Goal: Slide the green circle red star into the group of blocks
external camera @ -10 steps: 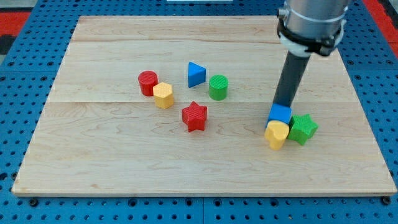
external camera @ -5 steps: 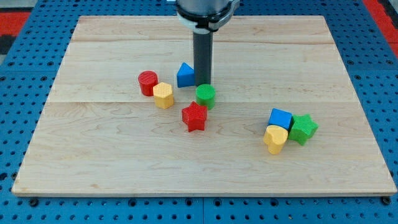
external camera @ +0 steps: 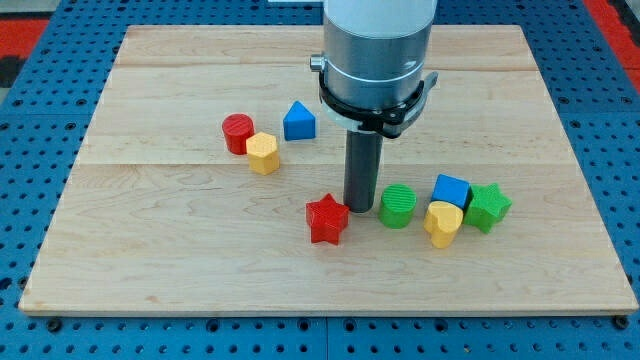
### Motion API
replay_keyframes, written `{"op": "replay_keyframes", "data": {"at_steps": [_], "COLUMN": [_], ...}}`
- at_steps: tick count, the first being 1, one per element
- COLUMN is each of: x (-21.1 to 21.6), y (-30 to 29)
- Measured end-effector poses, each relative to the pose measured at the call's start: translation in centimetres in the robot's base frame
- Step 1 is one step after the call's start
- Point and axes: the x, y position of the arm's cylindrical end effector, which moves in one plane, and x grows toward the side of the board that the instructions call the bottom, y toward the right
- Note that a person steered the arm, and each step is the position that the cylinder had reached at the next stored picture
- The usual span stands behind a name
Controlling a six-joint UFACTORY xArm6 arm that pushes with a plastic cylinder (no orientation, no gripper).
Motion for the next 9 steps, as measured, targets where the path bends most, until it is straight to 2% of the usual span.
{"op": "replay_keyframes", "data": {"at_steps": [1, 3, 4, 5, 6, 7, 8, 9], "x": [-0.1, -2.1, 0.3, 2.5, 3.6, 3.6, -0.7, -5.9], "y": [3.8, -8.6, -10.6, -4.1, -0.4, -5.2, -7.6, -3.1]}}
